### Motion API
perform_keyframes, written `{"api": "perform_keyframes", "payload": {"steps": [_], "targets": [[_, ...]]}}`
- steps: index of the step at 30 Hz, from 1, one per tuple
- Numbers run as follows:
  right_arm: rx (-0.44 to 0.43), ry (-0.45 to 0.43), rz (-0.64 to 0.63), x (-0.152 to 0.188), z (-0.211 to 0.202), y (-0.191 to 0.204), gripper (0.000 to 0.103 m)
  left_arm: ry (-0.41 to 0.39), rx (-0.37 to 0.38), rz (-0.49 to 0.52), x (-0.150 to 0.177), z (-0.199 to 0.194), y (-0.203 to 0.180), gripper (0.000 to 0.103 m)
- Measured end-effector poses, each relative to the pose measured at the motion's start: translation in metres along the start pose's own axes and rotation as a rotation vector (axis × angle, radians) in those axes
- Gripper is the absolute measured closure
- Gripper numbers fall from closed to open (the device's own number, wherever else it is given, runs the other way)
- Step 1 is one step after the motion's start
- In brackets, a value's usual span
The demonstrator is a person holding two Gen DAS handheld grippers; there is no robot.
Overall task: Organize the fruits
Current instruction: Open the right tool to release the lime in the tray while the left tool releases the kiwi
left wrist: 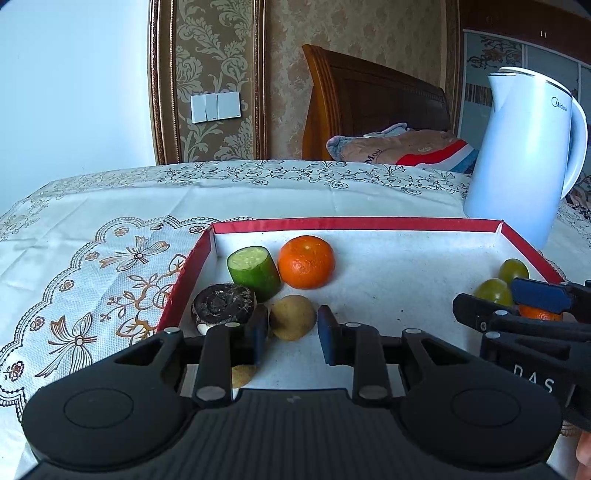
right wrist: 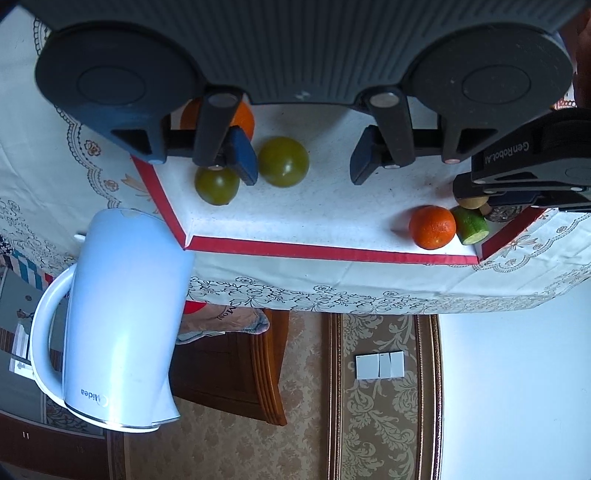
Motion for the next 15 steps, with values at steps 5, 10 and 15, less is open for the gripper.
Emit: {"api": "perform_keyframes", "payload": {"steps": [5,10,15], "targets": [[-0.013,-0.012,0.015,0.000,-0.005,-0.001,0.050,-0.004,0.022,0.003,0.001,-0.004,-0.003,0.059],[-0.012,-0.023,0.007,0.000,-0.009,0.000,0.050,-0.004,0.024,-0.003,0.002,-0.009,-0.002,0.059],[-0.012,-0.033,0.001,0.002,-0.013,0.002,0.049,-0.010,0.018,-0.014,0.002,-0.012,0.001,0.059]]}}
Point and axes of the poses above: each gripper's, at about its wrist camera, not at the fingertips, and z roughly the way its jaws point, y to its left, x to its underside, the point moved 8 cm from there along z, roughly the way its jaws point, and after that the axes turned 9 degrees about -x, right-handed, at the moved point
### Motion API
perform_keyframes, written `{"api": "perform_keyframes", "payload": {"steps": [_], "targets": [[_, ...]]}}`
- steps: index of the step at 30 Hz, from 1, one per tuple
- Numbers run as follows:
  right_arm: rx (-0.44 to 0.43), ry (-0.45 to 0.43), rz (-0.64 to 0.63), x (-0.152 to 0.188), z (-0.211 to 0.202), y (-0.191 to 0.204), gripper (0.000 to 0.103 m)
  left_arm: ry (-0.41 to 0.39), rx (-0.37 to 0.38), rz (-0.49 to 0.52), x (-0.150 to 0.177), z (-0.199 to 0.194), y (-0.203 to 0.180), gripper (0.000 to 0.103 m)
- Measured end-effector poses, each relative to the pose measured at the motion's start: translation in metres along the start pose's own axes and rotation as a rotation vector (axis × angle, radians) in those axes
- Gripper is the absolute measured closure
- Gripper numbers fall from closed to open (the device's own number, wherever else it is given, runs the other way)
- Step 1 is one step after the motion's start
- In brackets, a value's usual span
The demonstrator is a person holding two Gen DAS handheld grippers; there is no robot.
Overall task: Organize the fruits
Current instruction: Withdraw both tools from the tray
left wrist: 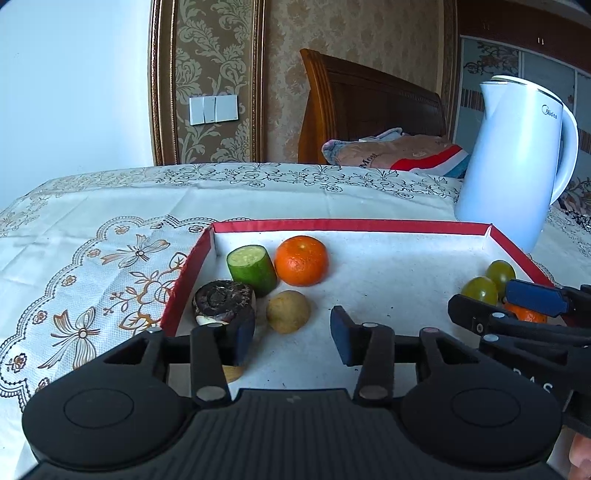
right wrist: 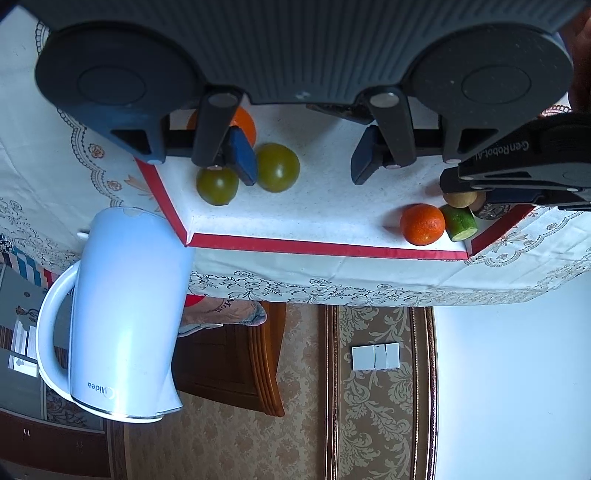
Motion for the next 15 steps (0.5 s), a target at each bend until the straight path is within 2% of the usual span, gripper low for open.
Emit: {"api": "perform_keyframes", "payload": {"steps": [5,7,9,15], "targets": [[0.007,-0.029,-0.001,-0.001,-0.008,0.001,0.045,-0.006,0.000,0.009,0.003,-0.007,0.000,0.055],[0.020,-0.047,-0.018,-0.001,-0.014,0.002,0.035,-0.014,0.008,0.005,0.003,-0.012,0.001,0.040],[0.040,-0.061,-0.026,-0.001,-0.019,0.003,0.024,-0.023,0.000,-0.006,0.004,-0.016,0.003,0.038],[0.028,-0.065,-0.017,0.001,-0.026,0.004,0.024,-0.020,0.001,-0.001,0.008,-0.022,0.006,0.038]]}}
Point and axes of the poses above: each gripper's, at about its wrist camera, not at the fingertips, and z roughly the way its jaws point, y to its left, x to its underside, the point moved 8 cm from there along z, roughly the way its jaws point, and after that the axes turned 9 degrees about -x, right-handed, at the moved point
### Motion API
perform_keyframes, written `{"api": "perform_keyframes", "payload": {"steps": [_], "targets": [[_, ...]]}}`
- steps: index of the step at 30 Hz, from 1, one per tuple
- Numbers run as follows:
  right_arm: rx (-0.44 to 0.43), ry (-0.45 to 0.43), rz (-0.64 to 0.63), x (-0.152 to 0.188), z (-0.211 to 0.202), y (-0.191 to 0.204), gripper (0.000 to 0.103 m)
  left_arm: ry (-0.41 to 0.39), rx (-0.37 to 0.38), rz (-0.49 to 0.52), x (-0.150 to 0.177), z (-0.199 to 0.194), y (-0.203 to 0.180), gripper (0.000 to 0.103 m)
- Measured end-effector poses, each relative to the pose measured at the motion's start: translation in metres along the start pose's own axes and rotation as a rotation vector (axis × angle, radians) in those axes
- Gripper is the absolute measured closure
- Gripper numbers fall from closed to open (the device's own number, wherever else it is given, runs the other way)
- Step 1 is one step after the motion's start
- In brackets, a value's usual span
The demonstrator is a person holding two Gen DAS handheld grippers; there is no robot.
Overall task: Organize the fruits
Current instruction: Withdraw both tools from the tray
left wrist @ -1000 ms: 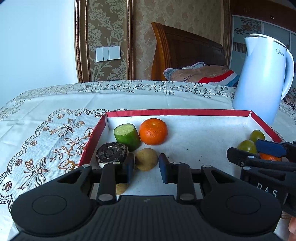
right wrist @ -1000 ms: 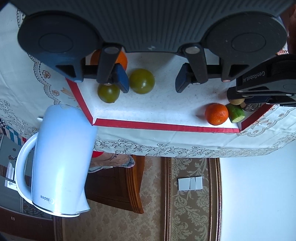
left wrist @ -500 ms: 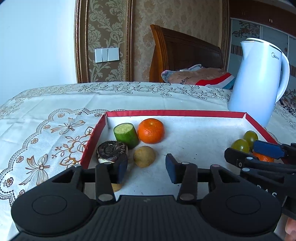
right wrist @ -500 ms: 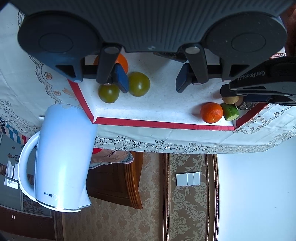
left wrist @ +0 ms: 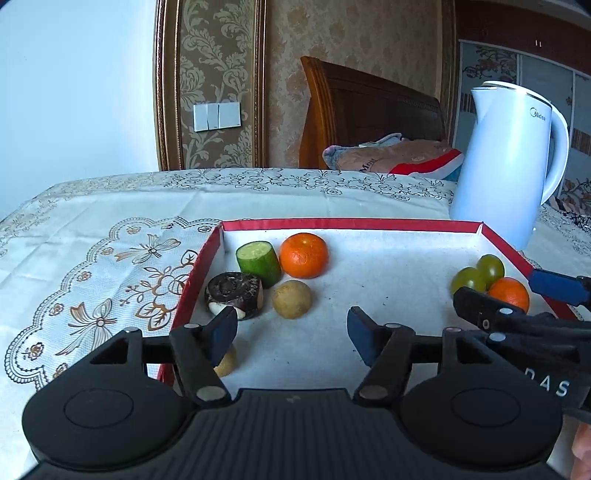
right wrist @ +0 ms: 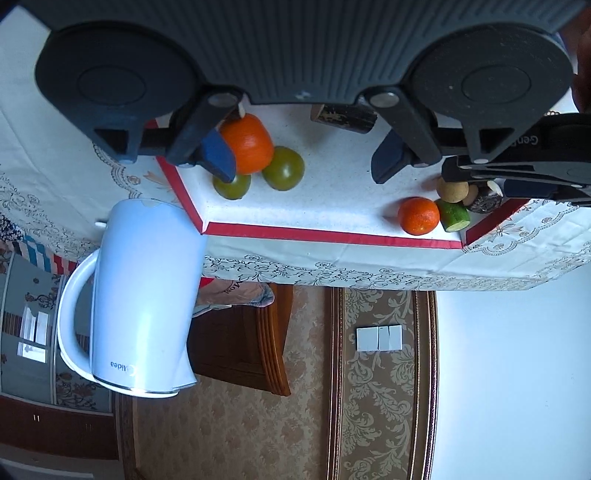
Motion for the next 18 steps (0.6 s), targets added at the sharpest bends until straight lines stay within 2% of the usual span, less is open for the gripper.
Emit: {"api": "perform_keyframes", "payload": {"steps": [11,18], "targets": [[-0.049,-0.016,0.059,0.010,-0.031,-0.002,0.024,0.015,0.038,-0.023,0.014,-0.028,0.006,0.038],[-0.099,-0.039,0.107,0.020,-0.056,0.000,0.020,0.004,0.021,-0.020,0.021,-0.043,0.009,0.038]]}}
Point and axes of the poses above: each gripper's, at about its wrist camera, not at the fingertips, and z roughly the way its jaws point, y to its left, x to its underside, the point moved 8 cm from there along z, roughly the way its jaws point, and after that the axes turned 9 degrees about -x, right-handed, at the moved point
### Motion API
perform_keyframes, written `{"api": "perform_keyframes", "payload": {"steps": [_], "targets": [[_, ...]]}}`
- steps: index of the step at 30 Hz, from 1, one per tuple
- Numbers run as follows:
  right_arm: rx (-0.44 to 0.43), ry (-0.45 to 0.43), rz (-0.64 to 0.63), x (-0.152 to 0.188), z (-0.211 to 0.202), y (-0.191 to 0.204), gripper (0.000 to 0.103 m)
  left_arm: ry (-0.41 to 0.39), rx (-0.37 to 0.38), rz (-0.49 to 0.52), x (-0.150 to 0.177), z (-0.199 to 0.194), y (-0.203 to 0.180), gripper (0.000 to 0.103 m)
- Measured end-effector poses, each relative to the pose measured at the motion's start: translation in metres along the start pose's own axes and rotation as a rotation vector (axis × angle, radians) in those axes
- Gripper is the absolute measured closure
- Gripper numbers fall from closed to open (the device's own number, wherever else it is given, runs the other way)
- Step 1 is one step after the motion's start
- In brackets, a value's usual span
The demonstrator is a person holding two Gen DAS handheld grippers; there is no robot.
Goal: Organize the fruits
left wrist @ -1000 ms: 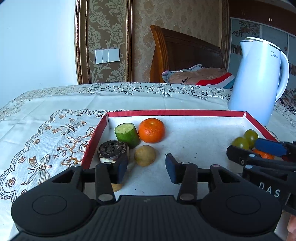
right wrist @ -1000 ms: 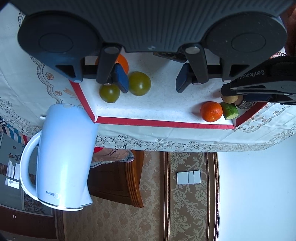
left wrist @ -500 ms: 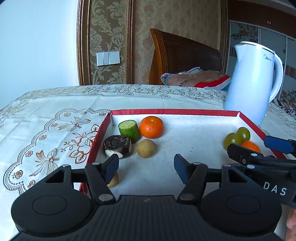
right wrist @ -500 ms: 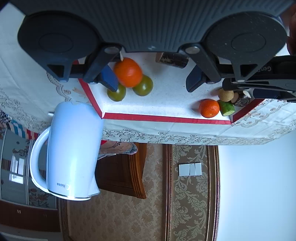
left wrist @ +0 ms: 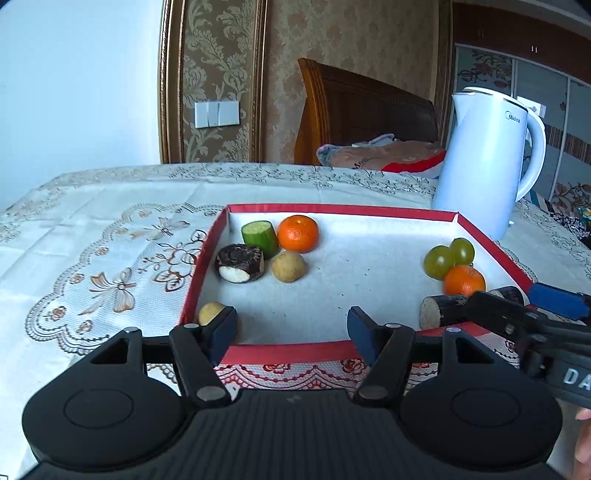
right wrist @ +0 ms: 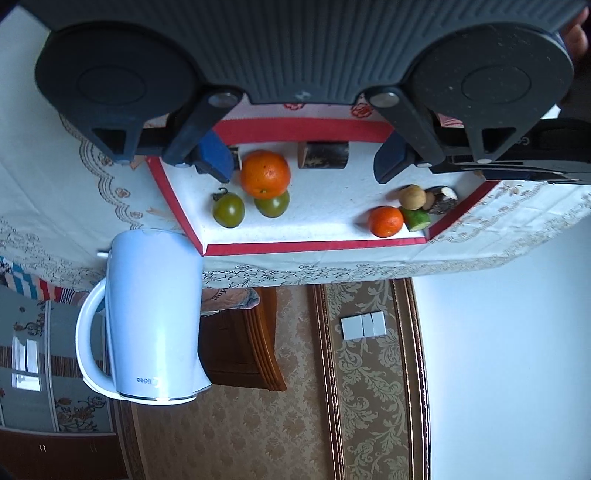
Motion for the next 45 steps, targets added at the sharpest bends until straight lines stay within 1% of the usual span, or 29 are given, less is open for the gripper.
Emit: {"api": "perform_keyframes", "payload": {"steps": [3,5,8,10,15,26,36,45], "targets": [[-0.008,-0.003,0.027,0.002,-0.006,-0.003,0.017,-0.006,-0.009,-0.004,0.002,-0.005,0.002,0.038],[-0.015,-0.008,0.047,0.002,-0.009,-0.005,0.017,-0.016,-0.021,-0.005,0.003,-0.009,0.004,0.038],[-0.017,0.000,0.052,0.004,-0.009,-0.005,0.016,-0.025,-0.018,-0.004,0.004,-0.014,0.004,0.037],[-0.015,0.017,0.050,0.006,-0.006,-0.004,0.015,-0.027,-0.014,-0.010,0.004,-0.016,0.004,0.030],[-0.010,0.028,0.049,0.008,-0.005,-0.003,0.009,-0.022,-0.002,-0.025,0.005,-0.019,0.005,0.030],[-0.013,0.019,0.060,0.008,-0.008,-0.003,0.009,-0.020,-0.001,-0.023,0.005,-0.018,0.006,0.030],[-0.002,0.013,0.081,0.007,-0.009,-0.008,0.007,-0.055,-0.027,0.000,0.004,-0.021,0.003,0.030],[0.005,0.025,0.089,0.009,-0.007,-0.010,0.005,-0.055,-0.033,0.001,0.005,-0.022,0.003,0.030]]}}
Point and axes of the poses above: each gripper's, at about its wrist camera, not at the fingertips, and z roughly the way its jaws point, y to its left, x to its underside, the point moved 8 cm from there along z, roughly the way its jaws point, and after that the axes turned 9 degrees about -x, right-handed, at the moved point
